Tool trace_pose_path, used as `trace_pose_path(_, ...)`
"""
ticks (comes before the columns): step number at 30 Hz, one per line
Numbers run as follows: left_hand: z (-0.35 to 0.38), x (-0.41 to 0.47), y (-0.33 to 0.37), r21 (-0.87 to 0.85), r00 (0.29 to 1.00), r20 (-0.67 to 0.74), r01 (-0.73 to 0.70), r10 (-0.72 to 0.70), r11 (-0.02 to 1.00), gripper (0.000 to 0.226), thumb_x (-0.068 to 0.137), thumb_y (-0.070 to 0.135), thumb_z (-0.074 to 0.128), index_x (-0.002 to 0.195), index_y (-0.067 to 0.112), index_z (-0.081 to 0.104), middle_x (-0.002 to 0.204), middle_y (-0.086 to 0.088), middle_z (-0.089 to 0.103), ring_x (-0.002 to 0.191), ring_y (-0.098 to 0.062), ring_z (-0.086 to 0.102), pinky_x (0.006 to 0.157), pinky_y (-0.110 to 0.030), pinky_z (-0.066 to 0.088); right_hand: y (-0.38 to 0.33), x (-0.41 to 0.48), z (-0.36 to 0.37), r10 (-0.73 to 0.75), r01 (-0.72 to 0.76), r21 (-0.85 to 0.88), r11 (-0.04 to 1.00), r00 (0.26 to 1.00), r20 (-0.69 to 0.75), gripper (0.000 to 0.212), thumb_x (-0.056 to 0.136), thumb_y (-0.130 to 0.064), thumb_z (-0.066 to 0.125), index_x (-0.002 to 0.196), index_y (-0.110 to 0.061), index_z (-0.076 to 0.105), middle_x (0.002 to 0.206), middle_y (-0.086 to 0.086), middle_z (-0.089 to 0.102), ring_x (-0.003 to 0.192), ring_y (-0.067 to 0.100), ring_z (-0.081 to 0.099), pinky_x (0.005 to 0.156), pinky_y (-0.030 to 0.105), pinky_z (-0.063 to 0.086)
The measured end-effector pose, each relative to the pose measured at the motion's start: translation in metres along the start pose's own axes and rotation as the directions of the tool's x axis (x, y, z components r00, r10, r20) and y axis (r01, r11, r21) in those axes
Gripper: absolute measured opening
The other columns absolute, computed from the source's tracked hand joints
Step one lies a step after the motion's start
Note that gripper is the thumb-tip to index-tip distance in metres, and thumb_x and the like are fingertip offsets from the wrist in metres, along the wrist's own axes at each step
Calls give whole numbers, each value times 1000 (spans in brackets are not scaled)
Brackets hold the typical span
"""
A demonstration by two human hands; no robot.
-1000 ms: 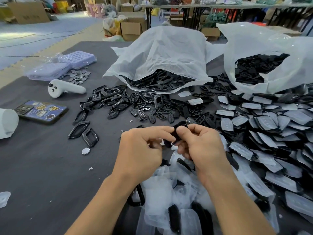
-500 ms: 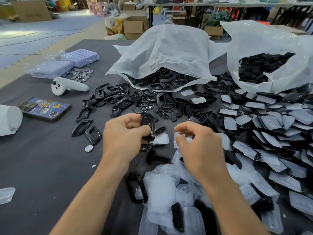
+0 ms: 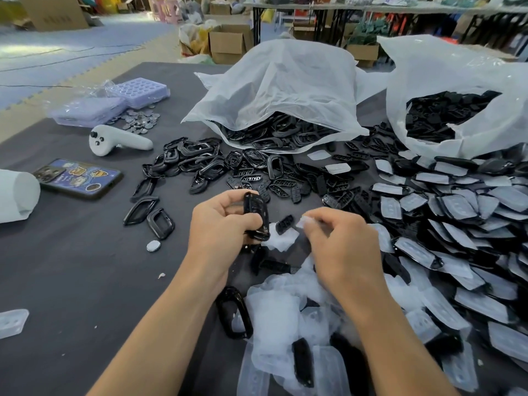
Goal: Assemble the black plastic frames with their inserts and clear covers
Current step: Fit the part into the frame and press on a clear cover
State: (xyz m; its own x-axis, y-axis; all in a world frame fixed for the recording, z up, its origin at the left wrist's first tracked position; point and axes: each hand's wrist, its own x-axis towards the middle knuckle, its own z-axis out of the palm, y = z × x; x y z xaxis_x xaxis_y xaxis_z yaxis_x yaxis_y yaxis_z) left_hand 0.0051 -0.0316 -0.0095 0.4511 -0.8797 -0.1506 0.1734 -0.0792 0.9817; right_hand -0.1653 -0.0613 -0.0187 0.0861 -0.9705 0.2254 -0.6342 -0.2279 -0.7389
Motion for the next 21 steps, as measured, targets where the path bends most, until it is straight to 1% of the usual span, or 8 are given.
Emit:
trace_pose_path(2,3,-4,1,29,997,76,-3,1,1000,45,79,-20,65,87,21,81,81,-9,79,60,-19,70,50,-27,55,2,2,-3,42,-39,121,992,999,-16,12,99,-30,65,99,-32,77,65,-21,67,63,4,61,63,24,47)
trace_pose_path(4,6,-7,1,51,990,141,-13,5,999,48,76,-19,66,87,25,82,80,-8,78,59,-20,69,52,-29,56,3,4,-6,84,-90,286,954,996,35,19,101,-23,61,105,-34,76,73,-21,72,65,3,67,64,22,52)
trace_pose_path(6,8,-11,1,52,979,204,1,-12,999,46,70,-10,68,94,26,83,80,-8,78,61,-22,69,59,-31,57,1,4,-8,109,-146,436,888,988,109,21,102,-17,59,105,-33,73,77,-9,76,62,7,70,60,23,54)
trace_pose_path(8,9,-13,0,35,955,290,49,-58,998,46,66,0,68,101,26,83,82,-8,78,65,-21,70,63,-32,58,-1,5,-10,112,-193,511,838,977,184,18,101,-13,59,103,-30,65,72,1,76,54,10,66,55,24,51)
trace_pose_path(11,9,-15,1,54,921,380,75,-90,996,33,78,-2,69,98,19,84,82,-7,77,69,-17,71,60,-25,57,-2,6,-13,105,-247,548,799,955,277,17,96,-7,62,100,-22,57,63,10,72,51,13,58,54,23,48)
trace_pose_path(15,10,-15,1,77,948,289,115,-133,990,26,88,-9,67,88,12,84,83,-14,79,68,-24,73,58,-26,59,-5,5,-19,93,-282,590,757,939,330,21,91,-2,66,104,-14,56,65,14,73,52,15,54,51,22,48)
trace_pose_path(18,10,-10,-3,111,995,77,62,-71,992,34,86,-4,73,78,27,85,77,-6,80,64,-19,74,58,-27,60,-8,3,-20,135,-288,629,722,950,280,17,90,-3,73,98,-9,60,58,5,70,54,17,65,50,23,48)
trace_pose_path(21,4,-3,-4,228,993,-108,-19,45,973,31,74,15,77,82,44,81,76,3,80,68,-19,77,68,-38,64,-9,3,-20,166,-309,694,650,949,267,12,88,-1,75,95,-3,65,52,1,59,58,23,70,49,22,47)
